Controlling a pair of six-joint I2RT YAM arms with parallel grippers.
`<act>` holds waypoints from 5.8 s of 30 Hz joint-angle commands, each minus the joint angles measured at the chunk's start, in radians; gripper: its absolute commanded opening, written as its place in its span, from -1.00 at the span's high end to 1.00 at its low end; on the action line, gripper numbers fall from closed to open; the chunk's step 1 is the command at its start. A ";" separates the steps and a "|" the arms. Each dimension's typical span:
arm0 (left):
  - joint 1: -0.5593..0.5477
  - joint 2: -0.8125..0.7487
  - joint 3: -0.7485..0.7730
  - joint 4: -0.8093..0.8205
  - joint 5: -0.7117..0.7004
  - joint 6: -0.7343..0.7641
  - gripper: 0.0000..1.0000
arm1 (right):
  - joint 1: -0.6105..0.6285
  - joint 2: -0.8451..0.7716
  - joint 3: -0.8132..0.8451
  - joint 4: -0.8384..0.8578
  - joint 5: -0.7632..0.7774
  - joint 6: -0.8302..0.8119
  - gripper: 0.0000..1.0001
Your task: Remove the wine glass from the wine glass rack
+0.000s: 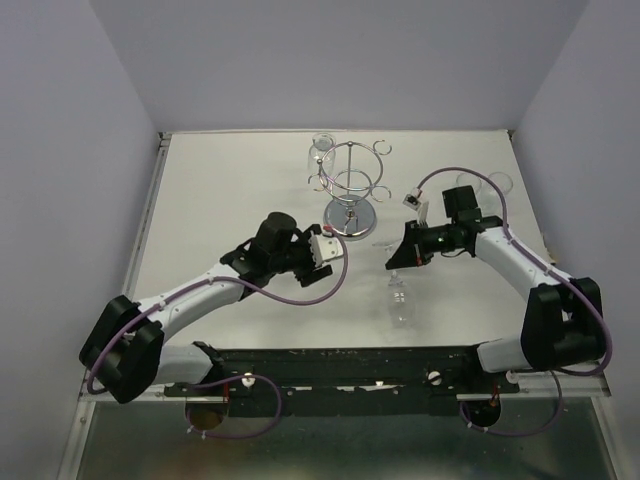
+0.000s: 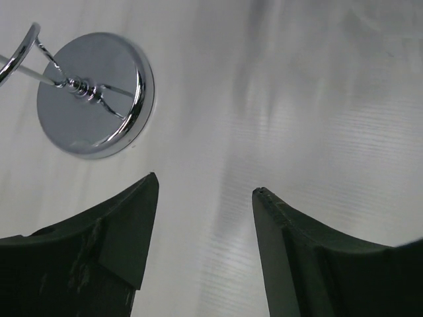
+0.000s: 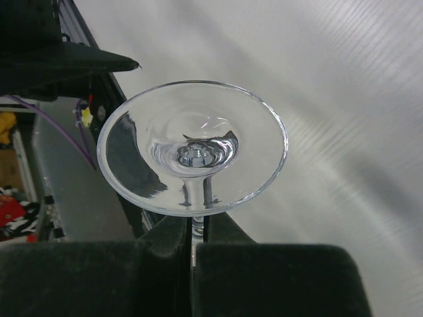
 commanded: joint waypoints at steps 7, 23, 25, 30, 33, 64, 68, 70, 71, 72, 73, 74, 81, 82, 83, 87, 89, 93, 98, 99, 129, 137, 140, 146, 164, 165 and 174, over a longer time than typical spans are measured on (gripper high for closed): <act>-0.098 0.190 0.055 0.203 0.091 -0.156 -0.25 | 0.003 0.138 -0.093 0.163 -0.135 0.252 0.99; -0.156 0.397 0.152 0.332 0.097 -0.205 -0.15 | 0.031 0.226 -0.170 0.244 -0.132 0.332 0.99; -0.154 0.414 0.163 0.338 0.102 -0.208 -0.11 | 0.036 0.249 -0.159 0.223 -0.134 0.318 0.99; -0.161 0.468 0.209 0.326 0.115 -0.227 0.02 | 0.045 0.275 -0.161 0.224 -0.124 0.321 0.99; -0.161 0.500 0.236 0.295 0.134 -0.202 0.13 | 0.048 0.273 -0.171 0.240 -0.121 0.330 0.99; -0.161 0.523 0.212 0.146 0.201 -0.237 1.00 | 0.048 0.293 -0.078 0.195 0.001 0.278 -0.45; -0.151 0.459 0.155 0.125 0.212 -0.275 1.00 | 0.046 0.249 -0.066 0.178 -0.012 0.200 -0.47; -0.144 0.419 0.132 0.105 0.230 -0.285 1.00 | 0.046 0.230 -0.063 0.152 -0.002 0.152 -0.47; -0.138 0.402 0.121 0.091 0.234 -0.285 1.00 | 0.048 0.220 -0.061 0.128 0.006 0.128 -0.47; -0.135 0.390 0.112 0.074 0.238 -0.286 1.00 | 0.046 0.209 -0.053 0.106 0.015 0.117 -0.47; -0.124 0.379 0.100 0.066 0.244 -0.292 1.00 | 0.046 0.200 -0.049 0.099 0.020 0.082 -0.47; -0.110 0.369 0.088 0.057 0.250 -0.300 1.00 | 0.046 0.186 -0.041 0.086 0.017 0.060 -0.47; 0.005 0.327 0.035 0.045 0.316 -0.386 1.00 | 0.046 0.141 0.074 -0.099 0.020 -0.156 -0.36; 0.014 0.321 0.035 0.049 0.313 -0.400 1.00 | 0.048 0.129 0.092 -0.139 0.021 -0.211 -0.31; 0.022 0.319 0.037 0.046 0.309 -0.404 1.00 | 0.048 0.117 0.101 -0.170 0.023 -0.258 -0.27; 0.046 0.316 0.034 0.057 0.319 -0.417 1.00 | 0.053 -0.015 0.066 -0.201 0.040 -0.439 -0.26; 0.054 0.310 0.034 0.054 0.330 -0.420 1.00 | 0.065 -0.108 0.030 -0.179 0.060 -0.499 -0.28; 0.085 0.318 0.031 0.069 0.367 -0.437 1.00 | 0.108 -0.240 -0.023 -0.135 0.086 -0.552 -0.29; 0.125 0.356 0.049 0.069 0.427 -0.438 1.00 | 0.191 -0.374 -0.085 -0.100 0.168 -0.573 -0.28; 0.128 0.362 0.054 0.066 0.433 -0.437 1.00 | 0.198 -0.395 -0.093 -0.083 0.176 -0.590 -0.28; 0.154 0.502 0.104 0.209 0.438 -0.674 1.00 | 0.359 -0.583 -0.210 -0.165 0.133 -0.886 -0.59; 0.154 0.503 0.092 0.263 0.462 -0.725 1.00 | 0.418 -0.514 -0.239 0.138 0.291 -0.499 -0.52; 0.154 0.502 0.092 0.266 0.470 -0.727 1.00 | 0.442 -0.477 -0.222 0.201 0.316 -0.443 -0.52; 0.152 0.497 0.097 0.232 0.412 -0.728 0.36 | 0.470 -0.458 -0.198 0.241 0.350 -0.418 -0.52; 0.151 0.442 0.069 0.217 0.389 -0.673 -0.08 | 0.490 -0.274 -0.041 0.306 0.388 -0.449 -0.11; 0.149 0.439 0.065 0.217 0.389 -0.668 -0.08 | 0.491 -0.268 -0.032 0.302 0.392 -0.454 -0.08; 0.151 0.418 0.058 0.206 0.384 -0.641 -0.20 | 0.496 -0.169 0.100 0.183 0.462 -0.472 -0.01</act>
